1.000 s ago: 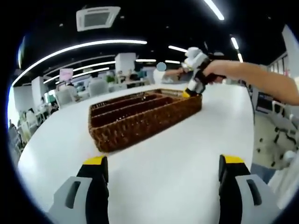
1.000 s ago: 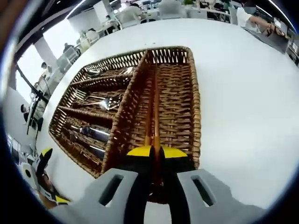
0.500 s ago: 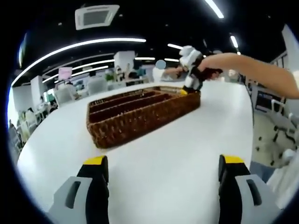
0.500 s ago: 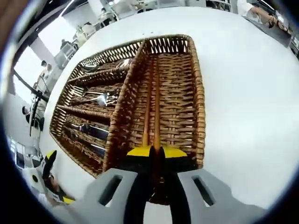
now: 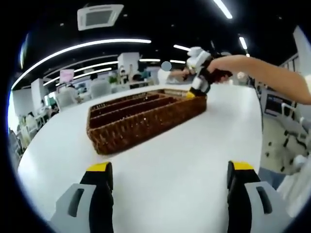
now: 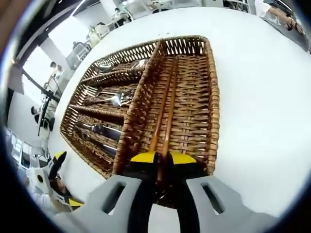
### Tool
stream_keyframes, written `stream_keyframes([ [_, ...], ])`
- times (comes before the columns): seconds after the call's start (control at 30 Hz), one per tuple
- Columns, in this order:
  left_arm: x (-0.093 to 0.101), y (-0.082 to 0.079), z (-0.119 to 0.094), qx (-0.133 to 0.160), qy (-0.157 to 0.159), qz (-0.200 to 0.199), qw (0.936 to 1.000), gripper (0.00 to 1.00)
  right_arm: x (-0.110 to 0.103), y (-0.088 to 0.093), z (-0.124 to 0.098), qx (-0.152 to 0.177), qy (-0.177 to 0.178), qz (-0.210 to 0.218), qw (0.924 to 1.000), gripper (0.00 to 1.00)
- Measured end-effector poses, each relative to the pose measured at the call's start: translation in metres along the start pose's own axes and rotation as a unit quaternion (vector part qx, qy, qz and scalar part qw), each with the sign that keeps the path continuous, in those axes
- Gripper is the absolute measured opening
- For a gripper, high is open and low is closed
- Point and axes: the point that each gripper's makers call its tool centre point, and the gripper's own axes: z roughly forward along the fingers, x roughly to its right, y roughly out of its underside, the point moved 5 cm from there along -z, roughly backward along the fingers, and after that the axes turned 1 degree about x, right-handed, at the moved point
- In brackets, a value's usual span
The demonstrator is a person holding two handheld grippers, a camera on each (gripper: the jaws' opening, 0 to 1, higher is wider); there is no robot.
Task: Arrange the knives, forks, and spoons in their matching storage slots by inserting each utensil handle-first until every utensil is classified and aligned in the correct compartment
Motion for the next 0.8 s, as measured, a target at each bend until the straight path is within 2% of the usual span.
stream_keyframes([
  [0.1, 0.0, 0.0, 0.0, -0.001, -0.001, 0.002, 1.0, 0.99, 0.0, 0.0, -0.002, 0.007, -0.013, 0.006, 0.9999, 0.11],
  [0.17, 0.0, -0.001, -0.001, 0.0, -0.001, 0.0, 1.0, 0.99, -0.001, -0.005, -0.002, 0.017, -0.035, 0.008, 0.9992, 0.13],
  [0.27, -0.001, -0.003, 0.0, 0.002, -0.004, -0.001, 1.0, 0.99, -0.006, 0.007, -0.007, 0.04, -0.056, 0.007, 0.9976, 0.13],
  [0.3, -0.001, -0.003, 0.0, 0.003, -0.004, -0.001, 1.0, 0.99, -0.007, 0.007, -0.007, 0.047, -0.063, -0.006, 0.9969, 0.12],
  [0.43, 0.0, -0.004, 0.0, 0.002, -0.002, 0.003, 1.0, 0.99, -0.007, 0.012, -0.009, 0.062, -0.08, 0.0, 0.9948, 0.12],
  [0.6, 0.005, -0.002, -0.001, -0.002, 0.0, 0.004, 1.0, 0.99, -0.01, 0.015, -0.013, 0.085, -0.088, -0.022, 0.9923, 0.14],
  [0.67, 0.004, -0.002, -0.001, -0.004, 0.001, 0.003, 1.0, 0.99, -0.012, 0.015, -0.017, 0.101, -0.088, -0.045, 0.99, 0.16],
  [0.7, 0.004, -0.001, -0.001, -0.005, 0.001, 0.003, 1.0, 0.99, -0.012, 0.012, -0.019, 0.119, -0.084, -0.073, 0.9867, 0.18],
  [0.8, 0.004, -0.002, -0.002, -0.003, -0.001, 0.002, 1.0, 0.99, -0.014, 0.014, -0.025, 0.14, -0.075, -0.099, 0.9824, 0.21],
])
